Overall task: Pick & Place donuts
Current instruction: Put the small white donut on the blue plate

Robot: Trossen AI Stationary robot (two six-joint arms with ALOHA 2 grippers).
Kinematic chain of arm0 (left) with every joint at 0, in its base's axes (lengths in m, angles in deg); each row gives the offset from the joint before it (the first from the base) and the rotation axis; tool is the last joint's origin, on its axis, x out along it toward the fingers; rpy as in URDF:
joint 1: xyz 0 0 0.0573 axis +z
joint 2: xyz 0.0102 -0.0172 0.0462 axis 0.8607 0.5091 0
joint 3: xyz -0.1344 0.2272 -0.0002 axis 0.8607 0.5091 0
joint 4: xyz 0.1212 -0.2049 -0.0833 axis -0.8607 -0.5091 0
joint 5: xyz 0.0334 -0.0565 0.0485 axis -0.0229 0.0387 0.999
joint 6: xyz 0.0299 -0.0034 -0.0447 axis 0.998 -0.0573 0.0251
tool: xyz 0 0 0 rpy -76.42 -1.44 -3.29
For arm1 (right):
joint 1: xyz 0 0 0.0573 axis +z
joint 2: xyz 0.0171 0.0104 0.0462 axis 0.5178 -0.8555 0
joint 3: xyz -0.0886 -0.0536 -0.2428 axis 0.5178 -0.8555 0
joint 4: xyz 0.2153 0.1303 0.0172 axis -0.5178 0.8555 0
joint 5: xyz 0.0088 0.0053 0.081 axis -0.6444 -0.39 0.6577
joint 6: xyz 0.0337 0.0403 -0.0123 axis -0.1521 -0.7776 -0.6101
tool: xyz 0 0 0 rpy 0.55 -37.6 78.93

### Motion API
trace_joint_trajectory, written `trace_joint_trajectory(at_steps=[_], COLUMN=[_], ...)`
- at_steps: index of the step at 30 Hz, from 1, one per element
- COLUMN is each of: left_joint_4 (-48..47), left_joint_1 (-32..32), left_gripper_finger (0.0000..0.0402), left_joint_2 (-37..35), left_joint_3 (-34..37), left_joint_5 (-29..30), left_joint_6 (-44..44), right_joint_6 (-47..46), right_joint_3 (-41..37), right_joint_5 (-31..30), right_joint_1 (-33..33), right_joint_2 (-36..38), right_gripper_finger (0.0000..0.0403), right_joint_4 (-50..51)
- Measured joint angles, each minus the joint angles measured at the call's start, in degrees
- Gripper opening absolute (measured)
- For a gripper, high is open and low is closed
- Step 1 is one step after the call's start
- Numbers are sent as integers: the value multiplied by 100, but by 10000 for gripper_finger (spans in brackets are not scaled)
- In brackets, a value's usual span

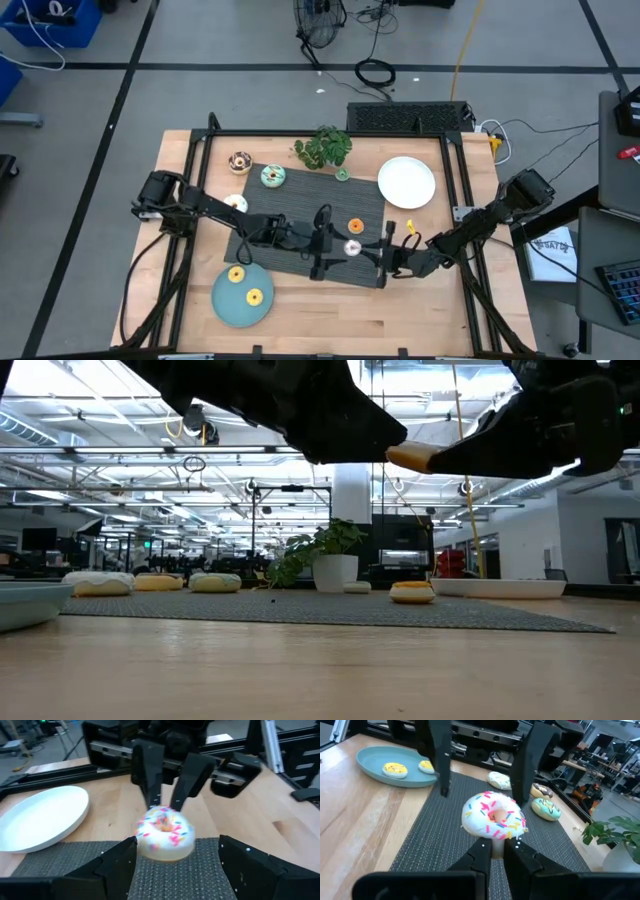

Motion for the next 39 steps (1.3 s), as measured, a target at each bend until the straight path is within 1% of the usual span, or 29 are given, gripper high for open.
trace_joint_trajectory(at_steps=[11,17,20,39], left_joint_4=[98,475,526,544], left_joint_1=[110,131,131,131], left_gripper_finger=[280,280,280,280], left_joint_2=[0,265,387,308], left_joint_3=[0,-11,-5,-7], left_joint_5=[81,-206,-209,-158], left_joint_6=[0,65,210,410], right_joint_6=[0,0,-2,-23], right_joint_3=[0,2,2,2], right_joint_5=[15,17,20,22], right_joint_1=[0,0,0,0], right_joint_2=[0,0,0,0], right_gripper_finger=[34,34,34,34], right_joint_4=[-56,-56,-56,-39])
